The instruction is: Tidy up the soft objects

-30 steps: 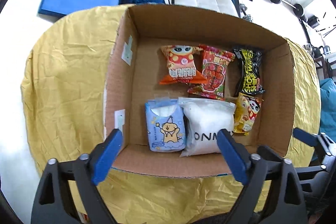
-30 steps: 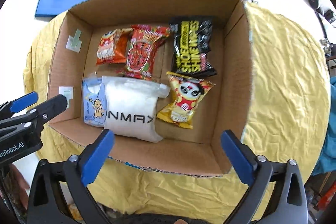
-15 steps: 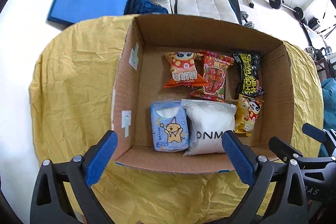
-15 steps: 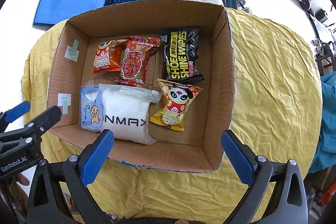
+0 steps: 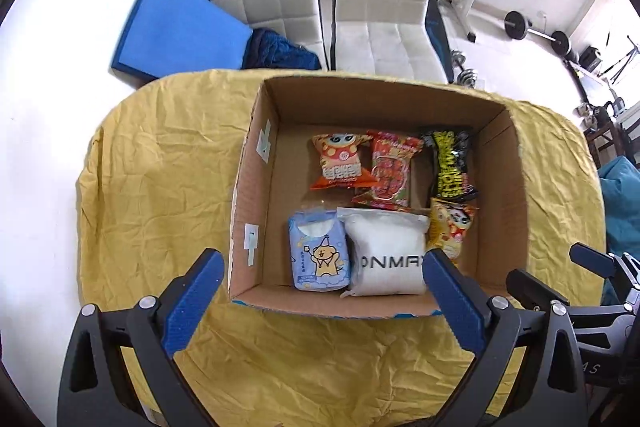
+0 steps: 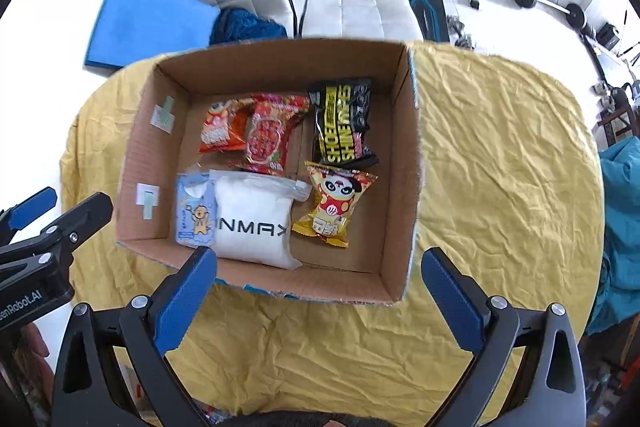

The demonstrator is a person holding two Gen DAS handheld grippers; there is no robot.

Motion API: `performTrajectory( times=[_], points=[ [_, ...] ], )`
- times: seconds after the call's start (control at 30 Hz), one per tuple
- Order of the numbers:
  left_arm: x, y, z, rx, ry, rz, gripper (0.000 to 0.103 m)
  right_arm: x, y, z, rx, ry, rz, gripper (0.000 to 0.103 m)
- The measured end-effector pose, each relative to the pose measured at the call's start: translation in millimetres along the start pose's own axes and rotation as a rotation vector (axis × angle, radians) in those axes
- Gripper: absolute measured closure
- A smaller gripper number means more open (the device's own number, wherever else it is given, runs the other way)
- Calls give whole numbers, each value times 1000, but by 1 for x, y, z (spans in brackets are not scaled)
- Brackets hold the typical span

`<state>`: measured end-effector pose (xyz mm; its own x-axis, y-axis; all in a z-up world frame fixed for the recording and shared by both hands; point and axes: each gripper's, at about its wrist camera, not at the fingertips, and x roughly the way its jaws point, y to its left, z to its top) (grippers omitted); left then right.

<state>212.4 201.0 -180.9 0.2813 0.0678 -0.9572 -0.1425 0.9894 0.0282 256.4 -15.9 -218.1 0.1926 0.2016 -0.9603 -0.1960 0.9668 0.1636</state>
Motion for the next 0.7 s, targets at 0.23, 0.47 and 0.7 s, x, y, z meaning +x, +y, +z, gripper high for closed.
performTrajectory(
  times=[0.23, 0.47, 0.7],
  points=[
    [-51, -5, -17, -20, -93, 11, 1, -57, 0, -22, -11, -78, 18, 0],
    [-113, -10, -39, -19, -150, -26, 1, -127, 3, -53, -16, -156, 70, 0],
    [-167, -14, -59, -26, -225, -29, 1, -190, -1, -79, -5, -244, 90, 0]
  ],
)
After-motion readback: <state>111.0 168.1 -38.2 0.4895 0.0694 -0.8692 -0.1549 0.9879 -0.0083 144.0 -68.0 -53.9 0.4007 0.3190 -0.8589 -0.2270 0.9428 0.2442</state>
